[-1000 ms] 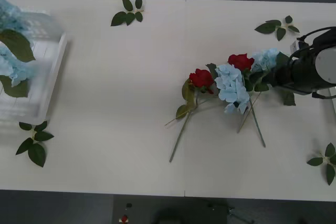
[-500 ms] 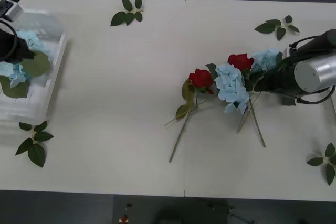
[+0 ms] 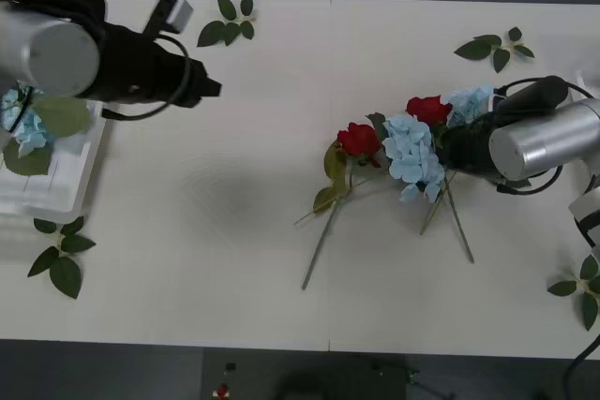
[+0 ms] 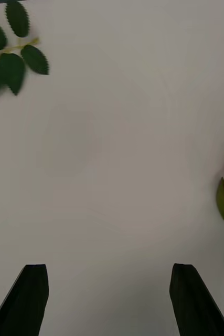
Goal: Put the red flowers into the right box and the blue flowers into the left box
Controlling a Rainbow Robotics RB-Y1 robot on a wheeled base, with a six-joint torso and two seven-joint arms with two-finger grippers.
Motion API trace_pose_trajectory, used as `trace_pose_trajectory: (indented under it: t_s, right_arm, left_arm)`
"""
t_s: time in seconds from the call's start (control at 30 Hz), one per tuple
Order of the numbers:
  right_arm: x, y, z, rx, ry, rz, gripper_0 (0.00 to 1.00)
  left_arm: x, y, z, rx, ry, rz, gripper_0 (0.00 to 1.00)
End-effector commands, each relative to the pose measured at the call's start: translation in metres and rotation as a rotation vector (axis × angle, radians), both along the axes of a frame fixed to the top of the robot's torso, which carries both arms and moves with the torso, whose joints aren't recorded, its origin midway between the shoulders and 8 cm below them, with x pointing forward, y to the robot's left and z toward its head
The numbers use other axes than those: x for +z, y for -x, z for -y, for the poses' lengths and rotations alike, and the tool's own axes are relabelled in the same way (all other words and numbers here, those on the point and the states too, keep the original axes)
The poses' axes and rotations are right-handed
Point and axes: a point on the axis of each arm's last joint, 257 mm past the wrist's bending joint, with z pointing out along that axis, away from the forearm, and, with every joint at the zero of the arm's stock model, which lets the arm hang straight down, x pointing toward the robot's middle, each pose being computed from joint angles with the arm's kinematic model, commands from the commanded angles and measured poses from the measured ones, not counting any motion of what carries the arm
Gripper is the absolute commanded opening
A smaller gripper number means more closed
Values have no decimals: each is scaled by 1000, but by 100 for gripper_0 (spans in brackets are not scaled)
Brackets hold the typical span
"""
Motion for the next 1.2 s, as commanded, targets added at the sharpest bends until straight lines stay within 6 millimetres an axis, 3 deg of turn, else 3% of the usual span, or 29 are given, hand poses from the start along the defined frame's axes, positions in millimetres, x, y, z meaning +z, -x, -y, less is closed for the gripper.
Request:
trace_pose_trajectory:
  t_s: [0.03,0.13,0.27,0.53,0.73,0.9,1.03,1.2]
  right_arm:
    - [11,-12,-4,-25,-23,36,86]
    - [6,-12,-3,-28,-23,33,83]
    - [2,-12,-2,-32,-24,29,66]
    - [3,-14,2,-42,-21,34,20]
    - [11,-19,3,-48,-36,46,17]
    - [21,-23,6,-55,-55,65,17]
    - [45,-30,1,-51,-114,108,17]
    - [86,-37,-4,-29,-185,178,17]
  left_arm:
    - [-4,-3,48,18,15,18,67]
    - [-14,2,88,-34,-46,47,67]
    - [-24,6,124,-79,-153,114,67]
    - [-47,14,136,-88,-198,111,67]
    - [-51,17,139,-103,-195,117,67]
    - [-43,20,145,-126,-57,181,67]
    - [-39,32,147,-188,-3,223,67]
    - [-17,46,141,-247,37,264,67]
